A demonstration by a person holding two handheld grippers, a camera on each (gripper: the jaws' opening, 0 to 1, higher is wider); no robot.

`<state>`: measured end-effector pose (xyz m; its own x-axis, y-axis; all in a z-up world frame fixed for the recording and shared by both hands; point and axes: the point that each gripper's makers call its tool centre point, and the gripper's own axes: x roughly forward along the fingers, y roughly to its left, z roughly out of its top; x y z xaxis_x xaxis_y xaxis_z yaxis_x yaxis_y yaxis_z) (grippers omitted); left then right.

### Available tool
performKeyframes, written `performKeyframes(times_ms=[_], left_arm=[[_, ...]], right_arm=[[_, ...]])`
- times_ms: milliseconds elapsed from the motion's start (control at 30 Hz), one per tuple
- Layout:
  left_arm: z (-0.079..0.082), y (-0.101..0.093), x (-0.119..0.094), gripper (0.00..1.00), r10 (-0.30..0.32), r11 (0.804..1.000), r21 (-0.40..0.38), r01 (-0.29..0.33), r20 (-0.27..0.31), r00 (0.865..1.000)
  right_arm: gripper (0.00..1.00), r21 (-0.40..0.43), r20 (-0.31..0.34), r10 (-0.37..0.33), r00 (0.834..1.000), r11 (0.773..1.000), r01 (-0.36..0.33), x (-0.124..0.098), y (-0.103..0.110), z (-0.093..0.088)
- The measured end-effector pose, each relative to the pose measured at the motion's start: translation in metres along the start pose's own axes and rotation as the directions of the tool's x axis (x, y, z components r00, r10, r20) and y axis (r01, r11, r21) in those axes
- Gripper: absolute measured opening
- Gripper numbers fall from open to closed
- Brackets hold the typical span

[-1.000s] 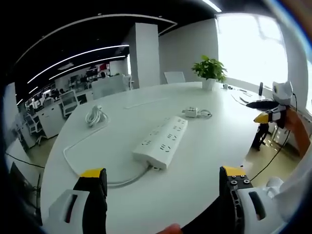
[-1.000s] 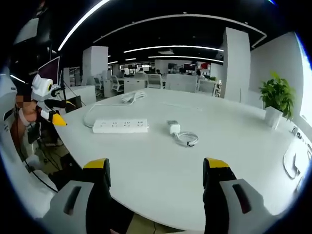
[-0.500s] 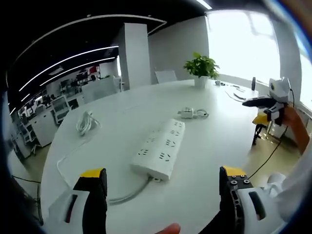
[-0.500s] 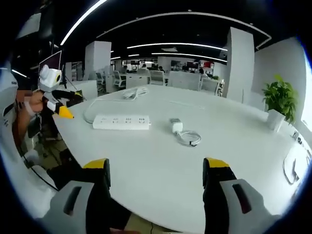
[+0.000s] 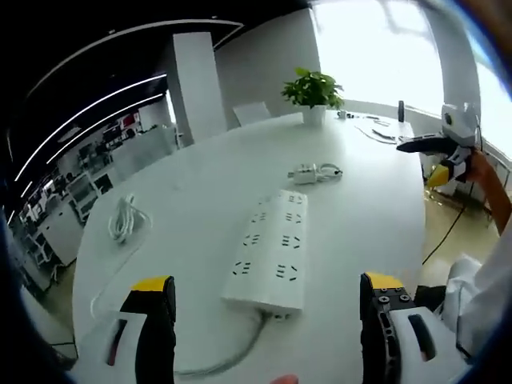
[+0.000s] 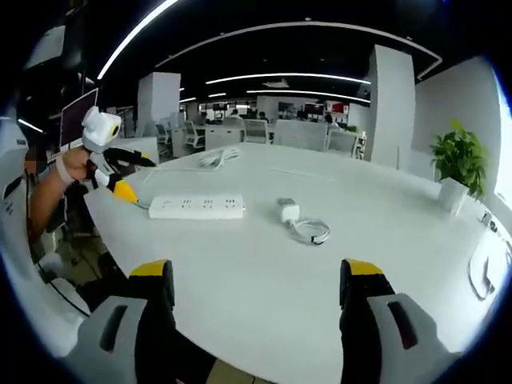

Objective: Straighten the power strip on the desk, plug the charger into it

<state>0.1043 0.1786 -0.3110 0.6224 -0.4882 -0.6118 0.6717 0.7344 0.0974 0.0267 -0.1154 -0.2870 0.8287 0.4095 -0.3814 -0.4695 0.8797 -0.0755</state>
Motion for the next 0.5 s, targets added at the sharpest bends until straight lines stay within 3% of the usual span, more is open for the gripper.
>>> performKeyframes(times_ms=[200, 367, 500], left_arm=[[0.007, -0.004, 0.021, 0.96, -0.069, 0.997, 0.027, 0.070, -0.030, 0.997], [0.002, -0.002, 0.038, 0.96, -0.084, 0.995, 0.045, 0.087, -0.073, 0.994], [0.002, -0.003, 0.052, 0.95, -0.134, 0.989, 0.039, 0.140, -0.115, 0.984]], right_arm=[[0.82, -0.007, -0.006, -0.003, 1.000, 1.000, 0.002, 0.000, -0.001, -0.003], [0.82, 0.003, -0.006, 0.000, 1.000, 1.000, 0.000, 0.001, 0.000, -0.004], [0.82, 0.011, -0.001, 0.004, 1.000, 1.000, -0.004, 0.003, 0.000, -0.004]])
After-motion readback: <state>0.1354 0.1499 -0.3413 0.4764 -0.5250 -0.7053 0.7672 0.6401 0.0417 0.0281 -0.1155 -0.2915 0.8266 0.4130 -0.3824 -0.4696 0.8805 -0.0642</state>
